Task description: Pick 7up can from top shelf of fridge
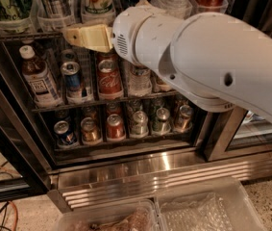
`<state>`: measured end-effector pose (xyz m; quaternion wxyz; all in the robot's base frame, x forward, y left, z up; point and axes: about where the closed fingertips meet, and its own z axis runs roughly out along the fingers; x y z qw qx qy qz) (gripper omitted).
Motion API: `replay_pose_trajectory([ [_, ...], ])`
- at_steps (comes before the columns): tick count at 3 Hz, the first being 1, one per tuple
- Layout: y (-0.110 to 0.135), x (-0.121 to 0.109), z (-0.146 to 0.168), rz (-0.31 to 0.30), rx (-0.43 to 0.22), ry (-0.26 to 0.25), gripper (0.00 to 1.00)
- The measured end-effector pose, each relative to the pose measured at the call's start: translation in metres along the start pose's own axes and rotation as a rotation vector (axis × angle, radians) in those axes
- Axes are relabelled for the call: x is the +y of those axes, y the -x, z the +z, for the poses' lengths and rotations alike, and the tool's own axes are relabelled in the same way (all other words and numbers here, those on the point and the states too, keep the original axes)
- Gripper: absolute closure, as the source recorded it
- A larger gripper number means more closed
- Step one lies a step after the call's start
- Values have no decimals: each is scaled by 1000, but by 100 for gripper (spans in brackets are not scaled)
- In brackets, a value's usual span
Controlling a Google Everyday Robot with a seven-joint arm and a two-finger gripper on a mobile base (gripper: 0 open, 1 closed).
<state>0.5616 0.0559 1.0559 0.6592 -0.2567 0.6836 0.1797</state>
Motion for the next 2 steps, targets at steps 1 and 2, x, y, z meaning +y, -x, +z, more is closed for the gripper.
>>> replay_pose_trajectory([
  [1, 3, 2, -1, 5, -14, -30, 0],
  [2, 1, 2, 3, 11, -29, -67, 16],
])
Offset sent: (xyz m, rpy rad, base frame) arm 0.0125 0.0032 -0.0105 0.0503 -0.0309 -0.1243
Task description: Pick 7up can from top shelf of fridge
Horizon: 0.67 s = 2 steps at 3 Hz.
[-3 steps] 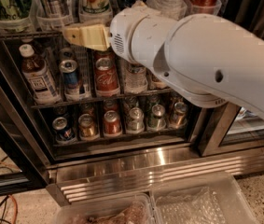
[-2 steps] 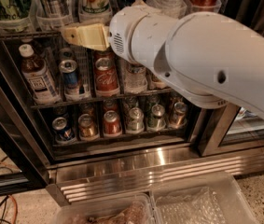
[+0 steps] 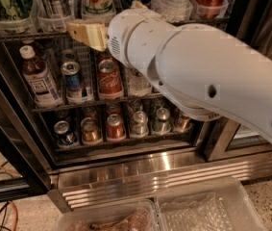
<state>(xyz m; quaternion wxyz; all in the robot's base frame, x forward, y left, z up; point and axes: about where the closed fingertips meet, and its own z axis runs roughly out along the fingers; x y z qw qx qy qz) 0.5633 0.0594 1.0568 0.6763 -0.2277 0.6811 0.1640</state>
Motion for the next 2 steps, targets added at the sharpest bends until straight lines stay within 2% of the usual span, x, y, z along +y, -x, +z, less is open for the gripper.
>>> replay_pose_trajectory([
  [1, -2, -6, 3, 11, -15, -50, 25],
  [2, -5, -18, 10, 19, -34, -106, 21],
])
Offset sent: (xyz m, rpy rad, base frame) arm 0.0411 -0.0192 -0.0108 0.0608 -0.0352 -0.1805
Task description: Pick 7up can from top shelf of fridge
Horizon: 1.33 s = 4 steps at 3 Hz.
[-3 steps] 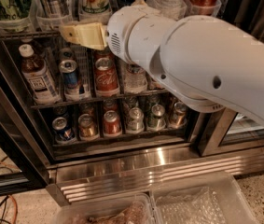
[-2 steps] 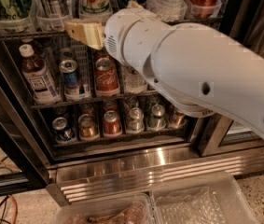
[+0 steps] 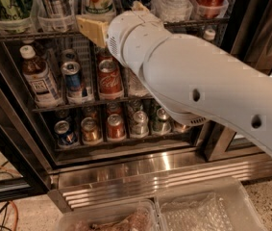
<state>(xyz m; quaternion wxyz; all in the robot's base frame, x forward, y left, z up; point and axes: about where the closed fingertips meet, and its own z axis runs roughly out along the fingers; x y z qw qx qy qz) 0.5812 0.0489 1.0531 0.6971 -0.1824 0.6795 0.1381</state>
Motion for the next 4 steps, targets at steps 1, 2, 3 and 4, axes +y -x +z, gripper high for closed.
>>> replay_pose_trajectory([
  [1, 4, -11, 10, -14, -36, -61, 25],
  [2, 12, -12, 24, -18, -80, -94, 32],
  [3, 19, -6, 37, -2, -117, -103, 35],
  [4, 20, 7, 46, 21, -131, -85, 34],
])
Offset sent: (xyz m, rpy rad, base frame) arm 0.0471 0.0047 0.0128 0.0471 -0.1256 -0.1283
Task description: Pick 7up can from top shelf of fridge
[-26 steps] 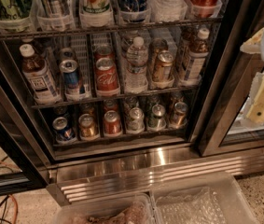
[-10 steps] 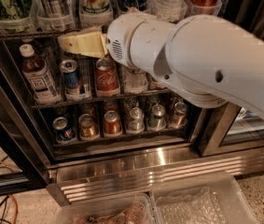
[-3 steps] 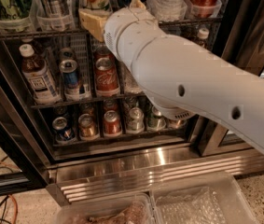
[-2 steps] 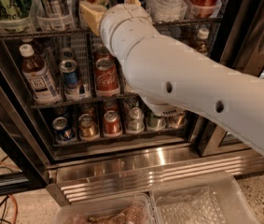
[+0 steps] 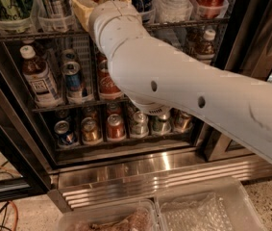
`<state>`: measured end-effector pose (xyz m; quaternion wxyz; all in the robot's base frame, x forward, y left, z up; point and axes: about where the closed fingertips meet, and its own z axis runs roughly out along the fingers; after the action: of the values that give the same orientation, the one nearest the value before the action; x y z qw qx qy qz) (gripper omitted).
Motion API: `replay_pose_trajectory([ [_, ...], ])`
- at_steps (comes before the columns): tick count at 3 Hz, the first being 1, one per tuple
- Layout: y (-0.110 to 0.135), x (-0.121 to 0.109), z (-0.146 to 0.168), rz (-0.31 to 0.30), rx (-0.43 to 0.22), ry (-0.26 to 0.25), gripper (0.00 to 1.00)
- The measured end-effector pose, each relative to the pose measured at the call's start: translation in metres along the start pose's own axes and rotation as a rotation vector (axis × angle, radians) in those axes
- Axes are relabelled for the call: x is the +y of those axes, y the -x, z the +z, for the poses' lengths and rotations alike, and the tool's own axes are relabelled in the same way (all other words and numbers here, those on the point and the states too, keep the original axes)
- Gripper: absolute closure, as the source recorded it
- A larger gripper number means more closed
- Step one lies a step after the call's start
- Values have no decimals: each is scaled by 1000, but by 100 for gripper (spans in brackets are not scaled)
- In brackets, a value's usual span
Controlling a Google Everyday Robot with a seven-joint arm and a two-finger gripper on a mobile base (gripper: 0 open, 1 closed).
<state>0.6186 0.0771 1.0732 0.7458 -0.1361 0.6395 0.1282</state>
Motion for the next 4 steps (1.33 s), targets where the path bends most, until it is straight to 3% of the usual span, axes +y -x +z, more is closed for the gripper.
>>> replay_pose_trajectory([
  [2, -4, 6, 3, 14, 2, 4, 35],
  [4, -14, 0, 13, -14, 17, 16, 39],
])
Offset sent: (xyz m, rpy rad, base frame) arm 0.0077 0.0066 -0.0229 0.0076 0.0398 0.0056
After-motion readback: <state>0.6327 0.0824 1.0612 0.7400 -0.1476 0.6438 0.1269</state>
